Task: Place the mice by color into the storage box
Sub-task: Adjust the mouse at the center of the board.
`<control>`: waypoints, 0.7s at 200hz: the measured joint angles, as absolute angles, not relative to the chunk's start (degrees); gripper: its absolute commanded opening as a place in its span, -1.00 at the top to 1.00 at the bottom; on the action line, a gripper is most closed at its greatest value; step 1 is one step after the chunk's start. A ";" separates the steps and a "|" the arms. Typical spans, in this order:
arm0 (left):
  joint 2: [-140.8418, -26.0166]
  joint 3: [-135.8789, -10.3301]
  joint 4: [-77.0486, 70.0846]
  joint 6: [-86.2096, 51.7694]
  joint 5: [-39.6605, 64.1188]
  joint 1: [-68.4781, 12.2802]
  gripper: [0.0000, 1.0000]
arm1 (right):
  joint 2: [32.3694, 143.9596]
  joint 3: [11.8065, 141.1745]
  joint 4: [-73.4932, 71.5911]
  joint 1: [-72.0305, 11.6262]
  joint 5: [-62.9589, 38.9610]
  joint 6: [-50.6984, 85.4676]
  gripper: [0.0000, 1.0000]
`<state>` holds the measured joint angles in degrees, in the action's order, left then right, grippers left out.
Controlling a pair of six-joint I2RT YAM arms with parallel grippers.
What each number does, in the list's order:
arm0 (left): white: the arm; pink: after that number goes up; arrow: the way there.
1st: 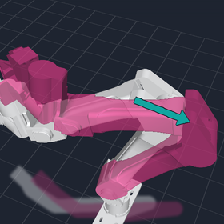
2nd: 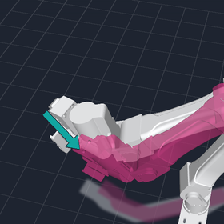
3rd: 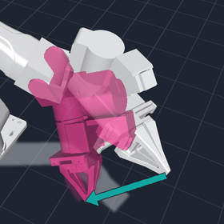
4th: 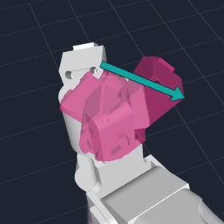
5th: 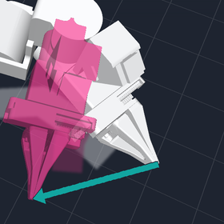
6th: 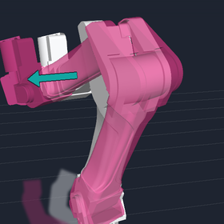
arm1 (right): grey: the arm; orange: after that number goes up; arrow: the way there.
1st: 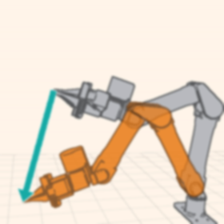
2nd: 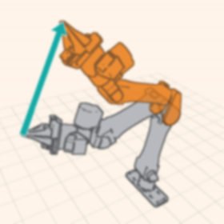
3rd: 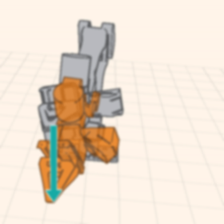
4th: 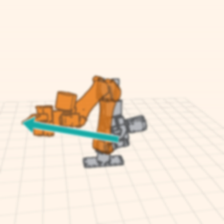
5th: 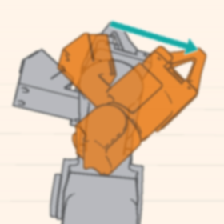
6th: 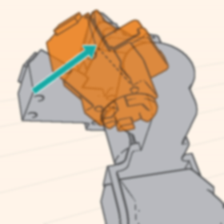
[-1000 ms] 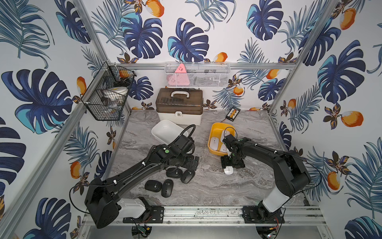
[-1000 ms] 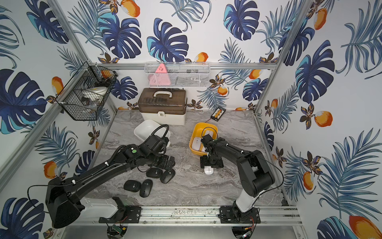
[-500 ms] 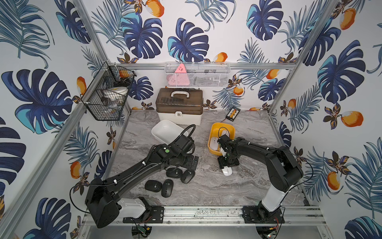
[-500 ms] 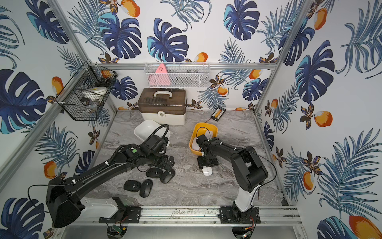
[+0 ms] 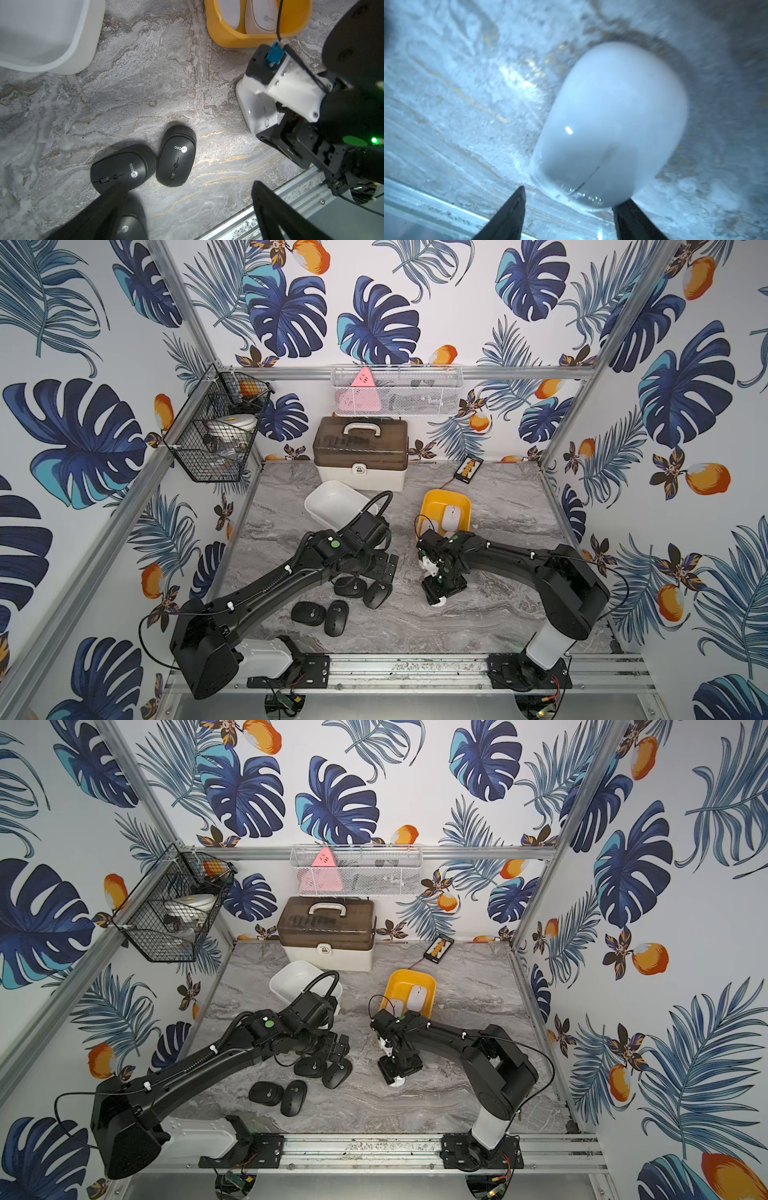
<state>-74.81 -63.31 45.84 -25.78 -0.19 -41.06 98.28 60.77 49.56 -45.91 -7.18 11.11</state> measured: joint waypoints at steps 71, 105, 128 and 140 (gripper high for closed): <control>-74.17 -62.57 45.91 -25.80 -0.14 -41.06 -0.98 | 91.53 64.14 54.11 -50.30 -7.51 16.36 -0.45; -73.43 -62.57 45.95 -27.03 -1.13 -41.06 -0.98 | 91.79 65.32 50.98 -50.70 -11.92 22.59 0.08; -72.69 -63.11 46.33 -27.09 -2.76 -41.04 -0.98 | 96.75 67.24 47.16 -51.05 -14.48 27.11 0.55; -72.14 -63.61 46.41 -27.14 -3.79 -40.88 -0.98 | 99.18 67.83 45.78 -51.44 -15.16 29.06 0.66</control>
<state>-72.14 -63.61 46.41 -27.14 -3.79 -40.88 99.18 67.83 45.78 -51.44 -15.16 29.06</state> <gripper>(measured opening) 0.989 0.210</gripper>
